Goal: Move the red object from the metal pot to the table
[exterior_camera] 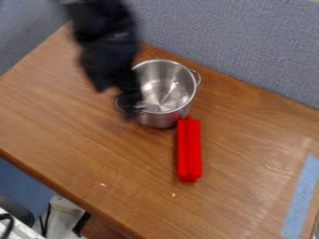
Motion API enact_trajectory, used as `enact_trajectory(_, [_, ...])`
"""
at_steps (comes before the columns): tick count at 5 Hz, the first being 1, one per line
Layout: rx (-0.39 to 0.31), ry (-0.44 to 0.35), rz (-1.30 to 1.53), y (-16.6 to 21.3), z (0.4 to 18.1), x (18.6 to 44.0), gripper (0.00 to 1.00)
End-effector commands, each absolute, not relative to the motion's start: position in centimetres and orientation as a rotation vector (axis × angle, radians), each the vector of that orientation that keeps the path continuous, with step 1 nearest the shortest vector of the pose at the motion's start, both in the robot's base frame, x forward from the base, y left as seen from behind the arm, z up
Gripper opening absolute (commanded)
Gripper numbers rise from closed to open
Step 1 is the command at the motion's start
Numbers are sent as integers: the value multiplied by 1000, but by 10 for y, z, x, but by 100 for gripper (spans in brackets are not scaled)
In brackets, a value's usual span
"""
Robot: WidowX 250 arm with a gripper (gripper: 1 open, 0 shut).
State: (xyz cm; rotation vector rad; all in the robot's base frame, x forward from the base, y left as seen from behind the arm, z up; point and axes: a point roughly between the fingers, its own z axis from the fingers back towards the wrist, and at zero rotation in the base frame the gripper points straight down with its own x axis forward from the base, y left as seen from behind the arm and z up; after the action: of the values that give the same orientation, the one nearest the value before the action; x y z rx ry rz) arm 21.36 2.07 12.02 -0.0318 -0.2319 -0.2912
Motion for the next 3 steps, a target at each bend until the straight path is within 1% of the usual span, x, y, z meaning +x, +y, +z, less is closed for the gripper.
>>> enact_trajectory(1, [-3, -261, -107, -4, 97, 227, 100])
enact_trajectory(2, [13, -247, 143, -48, 55, 241, 100])
enact_trajectory(3, [45, -236, 273, -88, 18, 245, 100])
